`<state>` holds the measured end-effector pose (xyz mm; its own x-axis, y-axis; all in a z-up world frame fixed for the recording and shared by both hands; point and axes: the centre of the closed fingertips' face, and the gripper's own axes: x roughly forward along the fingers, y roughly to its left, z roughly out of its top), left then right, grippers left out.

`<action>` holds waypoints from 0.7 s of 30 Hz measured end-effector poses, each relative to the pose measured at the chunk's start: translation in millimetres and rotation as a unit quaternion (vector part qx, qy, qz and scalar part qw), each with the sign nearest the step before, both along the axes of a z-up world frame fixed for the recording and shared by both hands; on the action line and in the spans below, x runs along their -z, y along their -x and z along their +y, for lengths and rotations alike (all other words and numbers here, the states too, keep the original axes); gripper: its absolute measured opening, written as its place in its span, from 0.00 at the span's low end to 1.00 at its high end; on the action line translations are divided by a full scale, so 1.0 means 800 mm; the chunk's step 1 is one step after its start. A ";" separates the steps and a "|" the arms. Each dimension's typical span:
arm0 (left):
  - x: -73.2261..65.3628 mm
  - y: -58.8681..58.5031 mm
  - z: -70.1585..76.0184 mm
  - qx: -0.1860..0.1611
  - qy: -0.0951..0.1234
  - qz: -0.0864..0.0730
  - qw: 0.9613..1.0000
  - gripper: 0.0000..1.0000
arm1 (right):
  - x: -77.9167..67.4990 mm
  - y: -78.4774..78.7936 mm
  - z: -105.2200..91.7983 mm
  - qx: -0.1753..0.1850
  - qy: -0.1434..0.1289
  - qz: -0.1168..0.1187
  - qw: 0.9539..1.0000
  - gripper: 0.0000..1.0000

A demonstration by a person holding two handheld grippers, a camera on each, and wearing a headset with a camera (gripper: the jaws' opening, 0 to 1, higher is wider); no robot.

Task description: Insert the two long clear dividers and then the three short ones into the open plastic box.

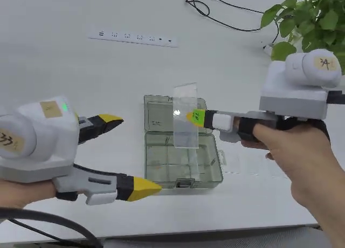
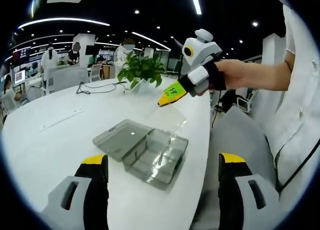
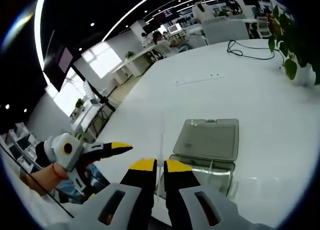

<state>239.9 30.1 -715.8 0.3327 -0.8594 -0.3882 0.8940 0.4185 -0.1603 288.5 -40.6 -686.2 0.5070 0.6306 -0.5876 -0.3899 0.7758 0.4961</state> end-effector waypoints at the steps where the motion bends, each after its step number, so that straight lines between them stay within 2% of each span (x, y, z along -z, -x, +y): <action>1: 0.002 0.001 0.001 0.005 -0.001 -0.002 1.000 0.96 | 0.004 0.001 0.000 0.002 0.003 0.014 1.000 0.07; 5: 0.010 0.005 0.004 0.020 -0.010 0.000 1.000 0.98 | 0.023 -0.004 -0.008 0.013 0.023 0.056 0.998 0.07; 8: 0.014 0.006 0.008 0.028 -0.010 0.001 1.000 1.00 | 0.035 -0.002 -0.010 0.027 0.044 0.090 0.995 0.07; 12: 0.018 0.008 0.011 0.037 -0.007 0.003 0.999 0.99 | 0.048 0.004 -0.008 0.031 0.060 0.118 0.991 0.07; 15: 0.020 0.007 0.013 0.043 -0.002 0.004 0.999 0.99 | 0.064 0.008 -0.009 0.035 0.072 0.145 0.986 0.07; 21: 0.026 0.007 0.015 0.055 0.003 0.007 0.998 0.98 | 0.085 0.017 -0.002 0.056 0.073 0.176 0.980 0.07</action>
<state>234.3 41.8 -736.5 0.2299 -0.8930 -0.3870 0.9322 0.3163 -0.1760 275.2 -42.1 -753.9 0.3177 0.4778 -0.8190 -0.1224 0.8772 0.4643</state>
